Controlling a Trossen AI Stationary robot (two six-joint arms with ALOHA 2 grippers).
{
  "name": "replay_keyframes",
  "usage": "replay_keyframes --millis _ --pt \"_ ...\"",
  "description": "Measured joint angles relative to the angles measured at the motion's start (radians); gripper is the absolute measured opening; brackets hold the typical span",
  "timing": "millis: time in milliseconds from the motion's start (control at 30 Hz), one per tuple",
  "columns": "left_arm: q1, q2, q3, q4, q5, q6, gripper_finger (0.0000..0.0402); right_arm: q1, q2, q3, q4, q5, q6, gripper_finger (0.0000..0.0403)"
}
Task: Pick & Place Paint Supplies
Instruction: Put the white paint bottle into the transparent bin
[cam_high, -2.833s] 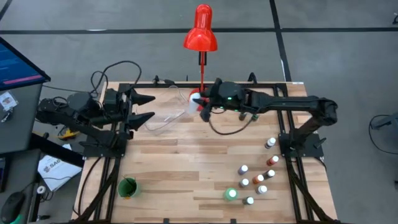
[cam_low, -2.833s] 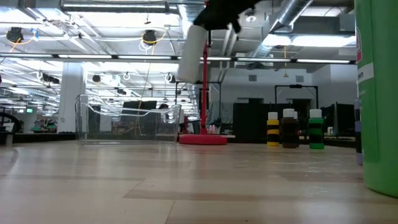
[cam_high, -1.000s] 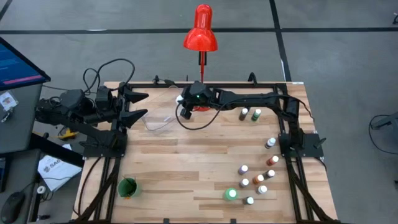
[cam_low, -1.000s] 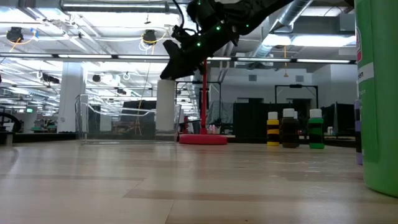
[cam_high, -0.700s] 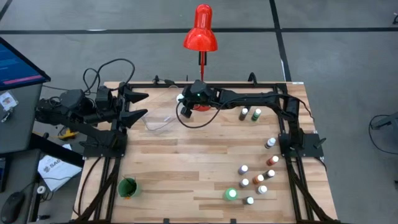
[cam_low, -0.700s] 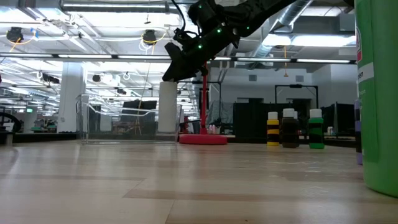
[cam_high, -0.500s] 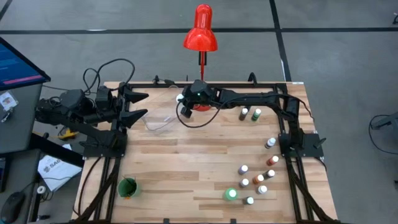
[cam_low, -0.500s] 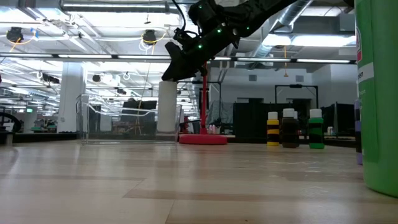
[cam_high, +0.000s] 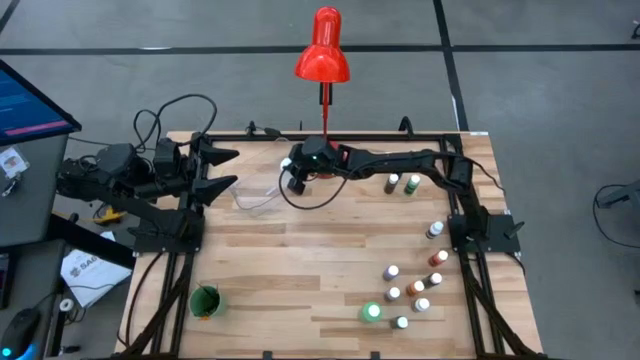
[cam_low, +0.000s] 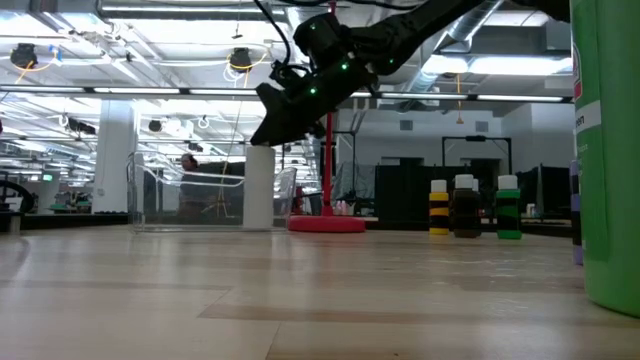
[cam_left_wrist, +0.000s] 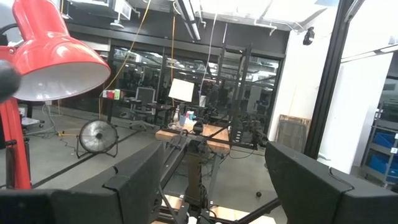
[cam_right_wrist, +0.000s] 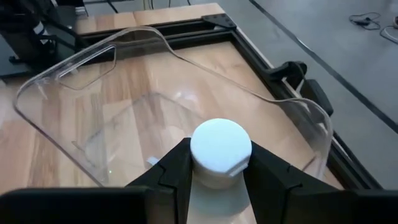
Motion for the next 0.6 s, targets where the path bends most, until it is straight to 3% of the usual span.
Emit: replay_keyframes --millis 600 --pt "0.000 0.000 0.000 0.000 0.000 0.000 0.0273 0.001 -0.013 0.002 -0.049 0.027 -0.023 0.0114"
